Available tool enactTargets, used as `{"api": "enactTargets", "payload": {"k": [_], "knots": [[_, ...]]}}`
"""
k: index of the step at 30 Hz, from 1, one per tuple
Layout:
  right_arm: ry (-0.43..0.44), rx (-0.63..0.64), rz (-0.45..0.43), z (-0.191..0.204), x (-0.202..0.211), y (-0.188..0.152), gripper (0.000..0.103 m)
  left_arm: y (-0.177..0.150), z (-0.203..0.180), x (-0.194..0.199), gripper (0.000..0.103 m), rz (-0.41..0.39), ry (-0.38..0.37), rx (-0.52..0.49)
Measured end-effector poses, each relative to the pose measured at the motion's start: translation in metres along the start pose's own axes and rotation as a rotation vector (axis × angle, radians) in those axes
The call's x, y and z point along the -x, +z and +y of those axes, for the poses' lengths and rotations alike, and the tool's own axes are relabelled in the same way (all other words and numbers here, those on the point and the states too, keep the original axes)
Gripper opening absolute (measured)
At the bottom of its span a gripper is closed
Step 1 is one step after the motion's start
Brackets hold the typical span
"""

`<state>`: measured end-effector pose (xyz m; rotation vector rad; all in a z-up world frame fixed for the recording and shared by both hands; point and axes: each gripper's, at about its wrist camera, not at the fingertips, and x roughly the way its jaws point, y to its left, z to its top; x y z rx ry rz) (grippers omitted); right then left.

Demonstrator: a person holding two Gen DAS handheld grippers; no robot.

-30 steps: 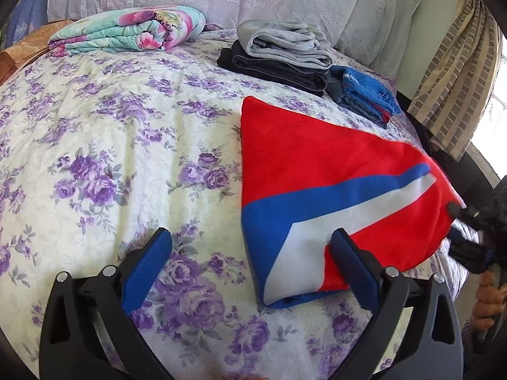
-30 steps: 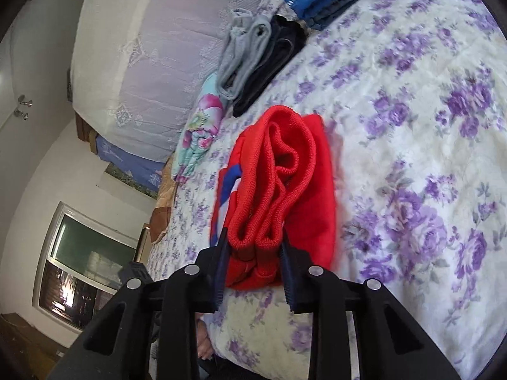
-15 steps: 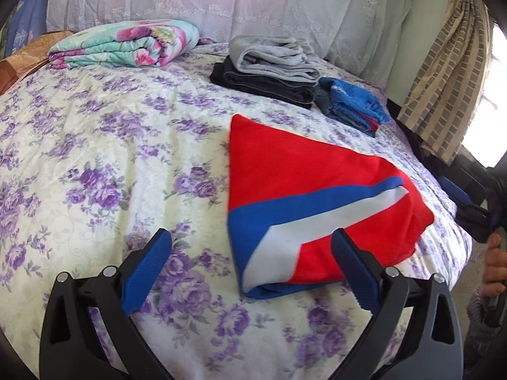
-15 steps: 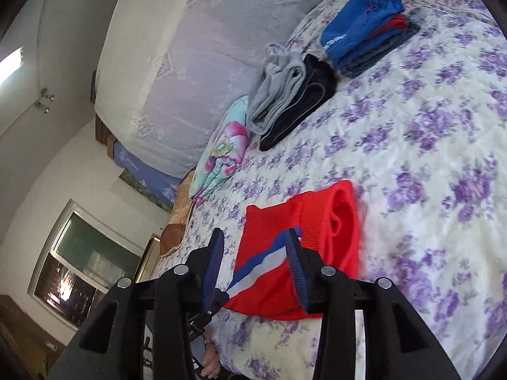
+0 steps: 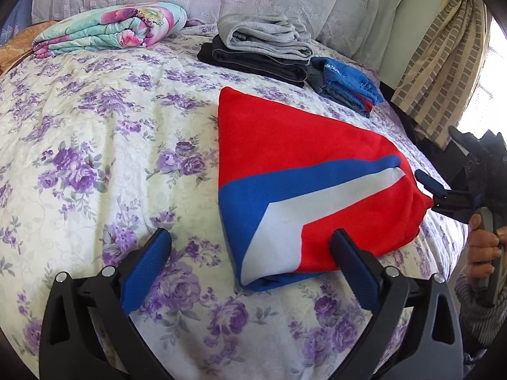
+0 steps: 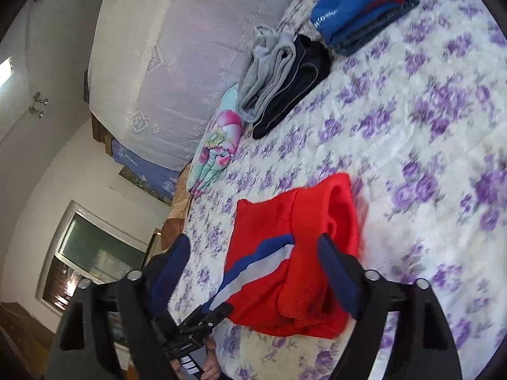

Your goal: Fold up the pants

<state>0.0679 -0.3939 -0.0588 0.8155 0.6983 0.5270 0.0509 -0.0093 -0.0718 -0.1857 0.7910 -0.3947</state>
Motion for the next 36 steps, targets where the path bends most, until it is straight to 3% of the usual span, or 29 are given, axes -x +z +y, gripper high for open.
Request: {"api": "enactTargets", "payload": {"k": [3,7,13,16,22,24,27,32,36], "knots": [[-0.060,-0.050,0.003,-0.020,0.012,0.004,0.090,0.000,0.003,0.001,0.098,-0.006,-0.025,0.001],[-0.050,-0.178,0.091,-0.051,0.003,-0.012,0.091,-0.001,0.004,0.002,0.098,-0.008,-0.045,-0.005],[-0.057,-0.060,0.070,-0.043,-0.005,-0.027,0.099,-0.002,0.005,0.004,0.098,0.006,-0.056,0.003],[-0.084,0.065,0.091,-0.032,-0.009,-0.038,0.099,-0.007,0.010,0.009,0.098,-0.042,-0.090,0.036],[-0.022,0.170,0.053,-0.029,0.003,-0.049,0.099,-0.010,0.006,0.011,0.098,-0.038,-0.082,0.000],[0.001,0.093,0.067,-0.033,0.005,-0.039,0.099,-0.006,0.006,0.009,0.098,-0.017,-0.079,-0.002],[0.070,-0.083,0.166,-0.048,-0.002,-0.010,0.099,0.009,0.007,0.006,0.098,0.038,-0.097,-0.002],[0.219,-0.305,0.254,-0.079,-0.021,0.020,0.099,0.053,0.028,-0.011,0.098,0.155,-0.261,0.109],[0.188,-0.282,0.355,-0.074,-0.043,0.030,0.099,0.074,0.023,-0.041,0.098,0.264,-0.316,0.095]]}}
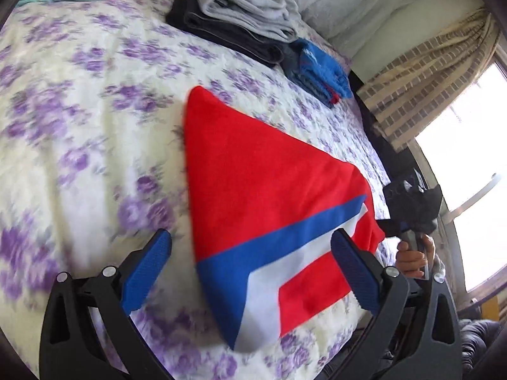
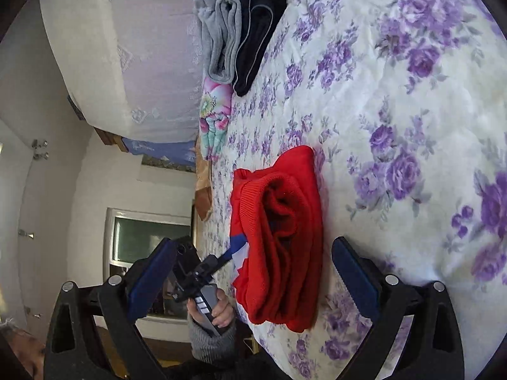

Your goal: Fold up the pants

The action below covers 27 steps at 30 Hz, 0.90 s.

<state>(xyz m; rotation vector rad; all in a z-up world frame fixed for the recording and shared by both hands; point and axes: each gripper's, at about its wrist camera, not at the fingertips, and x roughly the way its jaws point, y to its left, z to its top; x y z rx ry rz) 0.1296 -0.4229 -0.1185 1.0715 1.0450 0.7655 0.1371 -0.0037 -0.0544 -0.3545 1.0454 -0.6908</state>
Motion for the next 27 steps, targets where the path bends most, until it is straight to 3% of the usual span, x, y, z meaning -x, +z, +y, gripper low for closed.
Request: {"api": "enactTargets", "payload": {"k": [3,7,13,20,27], "knots": [[-0.071,0.045,0.071,0.009,-0.017,0.008,0.099,0.008,-0.001,-0.024,0.098,0.069,0.004,-0.045],[-0.104,0.062,0.116,0.013,-0.032,0.021,0.099,0.007,-0.001,-0.028,0.098,0.070,-0.032,-0.087],[-0.090,0.068,0.092,0.012,-0.034,0.032,0.099,-0.001,0.013,-0.015,0.098,0.039,-0.127,-0.068],[-0.163,0.207,0.063,0.024,-0.042,0.022,0.099,0.003,0.001,-0.028,0.098,0.035,-0.090,-0.092],[-0.205,0.277,0.024,0.030,-0.048,0.017,0.099,-0.002,0.004,-0.025,0.098,0.005,-0.159,-0.038]]}}
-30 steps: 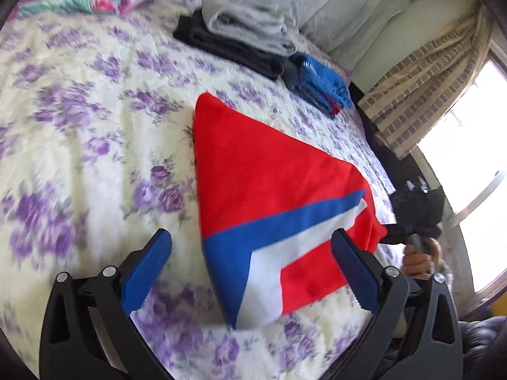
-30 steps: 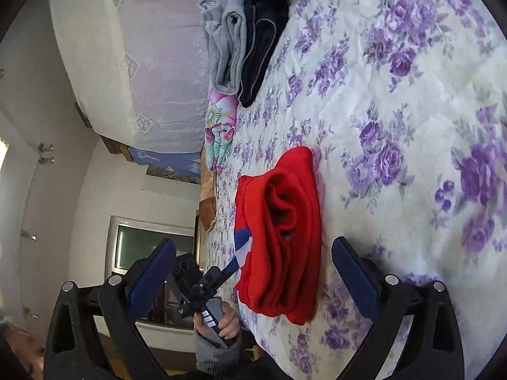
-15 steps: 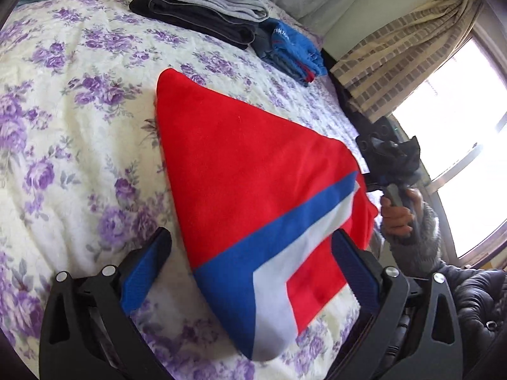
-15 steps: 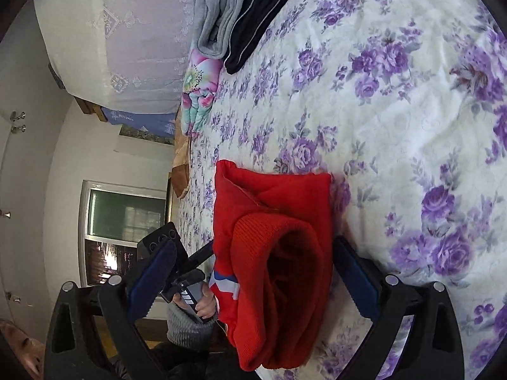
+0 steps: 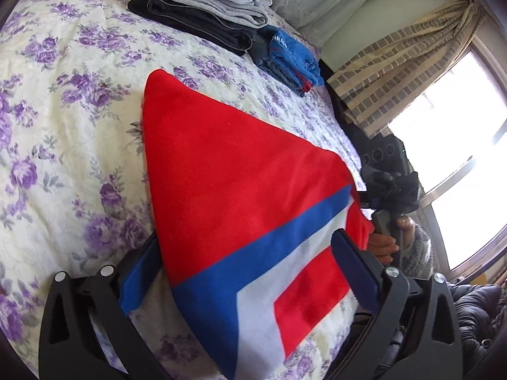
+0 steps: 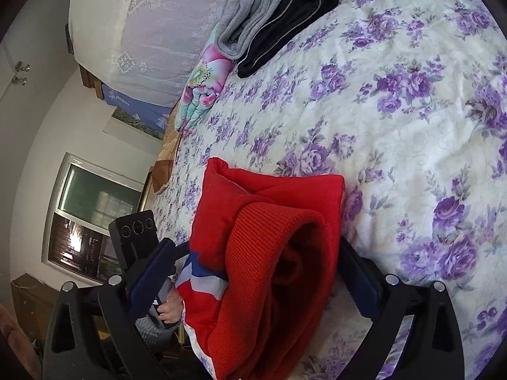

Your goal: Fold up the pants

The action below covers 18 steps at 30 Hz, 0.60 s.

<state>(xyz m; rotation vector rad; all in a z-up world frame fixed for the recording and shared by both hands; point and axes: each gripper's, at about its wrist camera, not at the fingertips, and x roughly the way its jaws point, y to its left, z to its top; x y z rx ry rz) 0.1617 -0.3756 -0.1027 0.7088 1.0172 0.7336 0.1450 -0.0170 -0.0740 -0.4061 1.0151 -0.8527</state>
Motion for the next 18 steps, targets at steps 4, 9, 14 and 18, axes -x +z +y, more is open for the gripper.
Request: {"api": "enactTargets", "payload": {"k": [4,9,14,18], "knots": [[0.014,0.024,-0.013,0.000,-0.002,0.001,0.099,-0.006,-0.001,0.004,0.098,-0.015,-0.027,-0.024],[0.045,0.003,-0.010,-0.004,0.001,0.002,0.099,0.000,0.004,0.003,0.098,-0.029,-0.025,-0.010],[0.040,0.004,-0.015,-0.004,0.002,0.001,0.098,-0.005,0.001,0.006,0.095,-0.030,-0.069,-0.008],[0.019,0.024,-0.038,-0.006,0.005,-0.004,0.088,-0.010,0.007,0.012,0.071,-0.062,-0.096,0.040]]}}
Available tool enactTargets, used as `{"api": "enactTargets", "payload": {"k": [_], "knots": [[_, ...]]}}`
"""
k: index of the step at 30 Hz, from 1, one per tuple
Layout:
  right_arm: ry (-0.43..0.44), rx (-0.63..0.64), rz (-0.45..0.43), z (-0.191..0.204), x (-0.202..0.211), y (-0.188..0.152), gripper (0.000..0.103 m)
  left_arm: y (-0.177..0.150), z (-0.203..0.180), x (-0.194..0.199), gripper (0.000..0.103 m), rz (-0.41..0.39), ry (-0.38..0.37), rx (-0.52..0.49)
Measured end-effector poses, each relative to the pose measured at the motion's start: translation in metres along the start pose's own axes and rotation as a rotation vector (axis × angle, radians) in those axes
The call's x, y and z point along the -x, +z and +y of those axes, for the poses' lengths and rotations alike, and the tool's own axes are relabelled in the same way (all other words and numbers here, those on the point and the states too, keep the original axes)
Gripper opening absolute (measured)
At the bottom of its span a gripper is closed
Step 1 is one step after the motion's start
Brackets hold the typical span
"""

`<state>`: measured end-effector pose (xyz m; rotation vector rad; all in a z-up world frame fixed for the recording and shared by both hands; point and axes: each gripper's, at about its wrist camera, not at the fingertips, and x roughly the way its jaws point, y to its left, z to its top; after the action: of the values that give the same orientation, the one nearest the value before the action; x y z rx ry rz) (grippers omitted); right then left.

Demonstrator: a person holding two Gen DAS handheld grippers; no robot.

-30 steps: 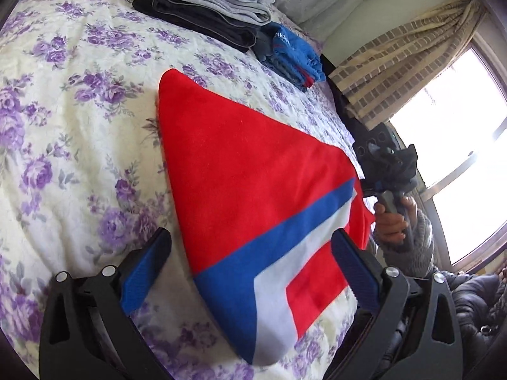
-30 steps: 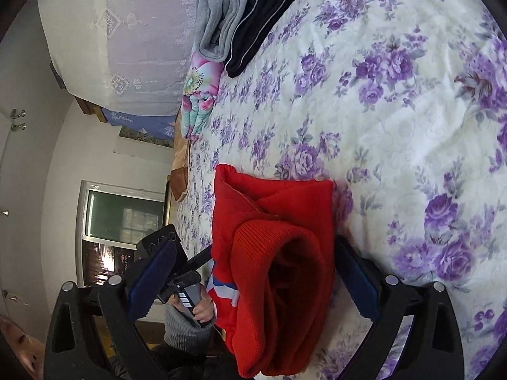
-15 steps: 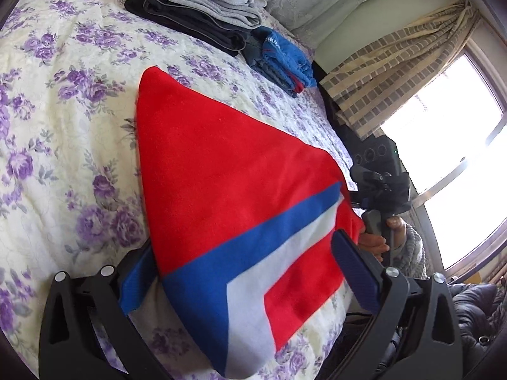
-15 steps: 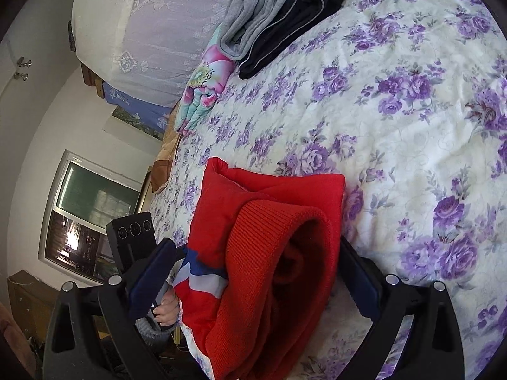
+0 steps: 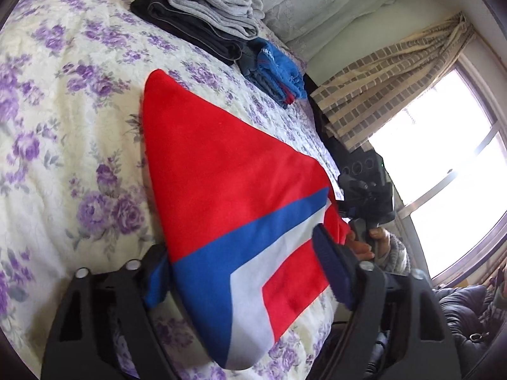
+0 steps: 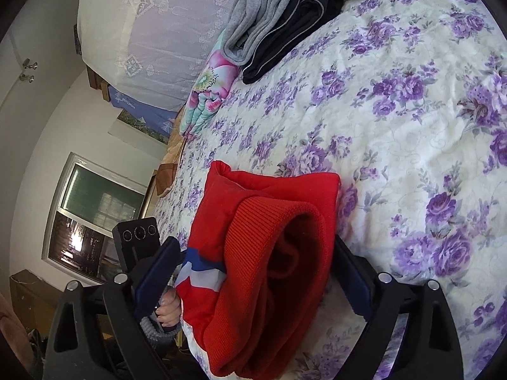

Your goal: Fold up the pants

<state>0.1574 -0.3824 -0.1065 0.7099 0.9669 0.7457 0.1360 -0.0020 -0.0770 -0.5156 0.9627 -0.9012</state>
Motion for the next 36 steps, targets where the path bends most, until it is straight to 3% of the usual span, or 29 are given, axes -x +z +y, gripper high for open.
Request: {"api": "enactTargets", "payload": {"k": [6,13,16,17,18,22,27,29,31,32,34,36], "knots": [[0.000,-0.025,-0.042,-0.014,0.008,-0.006,0.058,0.002,0.003,-0.001,0.059,0.009,-0.002,0.026],[-0.068,0.089,-0.100,0.010,0.008,-0.017,0.050,-0.002,-0.016,0.000,0.046,-0.027,0.074,-0.022],[-0.070,0.125,-0.120,0.017,0.012,-0.020,0.046,-0.003,-0.027,0.007,0.037,-0.060,0.106,-0.052],[-0.070,0.131,-0.125,0.019,0.014,-0.021,0.045,-0.003,-0.032,0.008,0.025,-0.063,0.083,-0.061],[-0.072,0.139,-0.131,0.021,0.017,-0.022,0.044,-0.003,-0.038,0.010,0.023,-0.070,0.072,-0.073],[-0.063,0.176,-0.169,0.027,0.034,-0.022,0.042,0.000,-0.062,0.001,0.023,-0.048,0.090,-0.166],[-0.077,0.103,-0.191,0.004,0.051,-0.021,0.042,0.013,-0.063,-0.030,0.022,0.007,0.058,-0.150],[-0.066,0.051,-0.193,-0.008,0.055,-0.021,0.042,0.020,-0.057,-0.042,0.023,0.030,0.047,-0.092],[-0.043,0.014,-0.179,-0.017,0.054,-0.022,0.042,0.025,-0.050,-0.057,0.047,0.061,0.025,-0.032],[-0.035,0.004,-0.171,-0.020,0.052,-0.022,0.042,0.024,-0.046,-0.070,0.061,0.117,0.022,-0.013],[-0.023,-0.020,-0.161,-0.027,0.049,-0.023,0.042,0.019,-0.044,-0.084,0.060,0.138,0.049,-0.030],[-0.008,-0.031,-0.155,-0.030,0.048,-0.021,0.042,0.022,-0.046,-0.083,0.045,0.143,0.029,-0.033]]}}
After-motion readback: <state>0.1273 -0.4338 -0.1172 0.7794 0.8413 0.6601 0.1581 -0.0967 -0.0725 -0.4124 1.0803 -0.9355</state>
